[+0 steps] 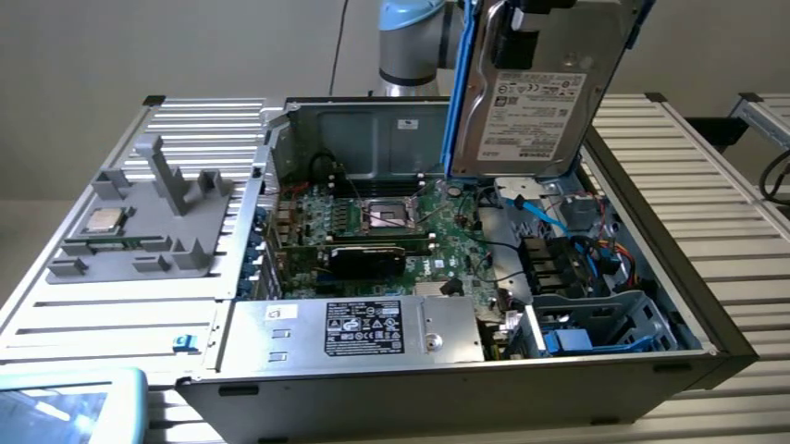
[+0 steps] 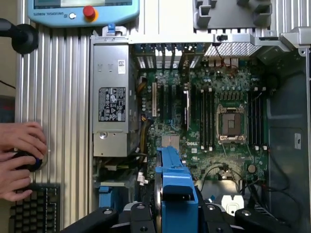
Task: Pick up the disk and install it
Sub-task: 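Pick up the disk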
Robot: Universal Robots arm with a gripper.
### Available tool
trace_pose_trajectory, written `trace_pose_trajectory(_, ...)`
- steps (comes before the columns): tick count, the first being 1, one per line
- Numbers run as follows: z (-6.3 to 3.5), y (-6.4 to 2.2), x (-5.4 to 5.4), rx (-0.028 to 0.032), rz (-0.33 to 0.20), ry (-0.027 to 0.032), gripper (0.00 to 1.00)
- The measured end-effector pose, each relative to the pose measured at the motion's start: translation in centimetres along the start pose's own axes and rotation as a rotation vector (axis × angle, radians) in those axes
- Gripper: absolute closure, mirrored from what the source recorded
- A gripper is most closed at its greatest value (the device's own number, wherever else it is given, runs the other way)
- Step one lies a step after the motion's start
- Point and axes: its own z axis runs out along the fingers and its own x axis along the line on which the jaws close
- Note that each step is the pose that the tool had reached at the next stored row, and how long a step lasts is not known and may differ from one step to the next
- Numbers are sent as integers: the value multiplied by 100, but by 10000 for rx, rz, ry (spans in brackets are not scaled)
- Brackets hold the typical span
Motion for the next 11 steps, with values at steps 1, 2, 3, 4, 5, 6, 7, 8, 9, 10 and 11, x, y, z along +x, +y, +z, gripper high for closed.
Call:
trace_pose_trajectory(1,-1,-28,25,0,0,1,63)
trace_pose_trajectory(2,-2,-53,54,0,1,0,63)
trace_pose_trajectory(3,-2,-77,84,0,2,0,63)
trace_pose_trajectory(4,-4,-101,114,-1,1,0,63)
trace_pose_trajectory(5,-7,-129,146,-2,1,1,63)
trace_pose_trajectory(6,-11,-153,175,-3,1,1,63)
trace_pose_trajectory(7,-13,-179,202,-4,1,1,63)
trace_pose_trajectory(8,-15,-205,229,-7,2,0,63)
trace_pose_trajectory(9,-16,-232,257,-10,1,0,63)
trace_pose_trajectory(10,-17,-260,285,-13,0,1,63)
trace_pose_trajectory(11,-18,-287,313,-15,0,1,63)
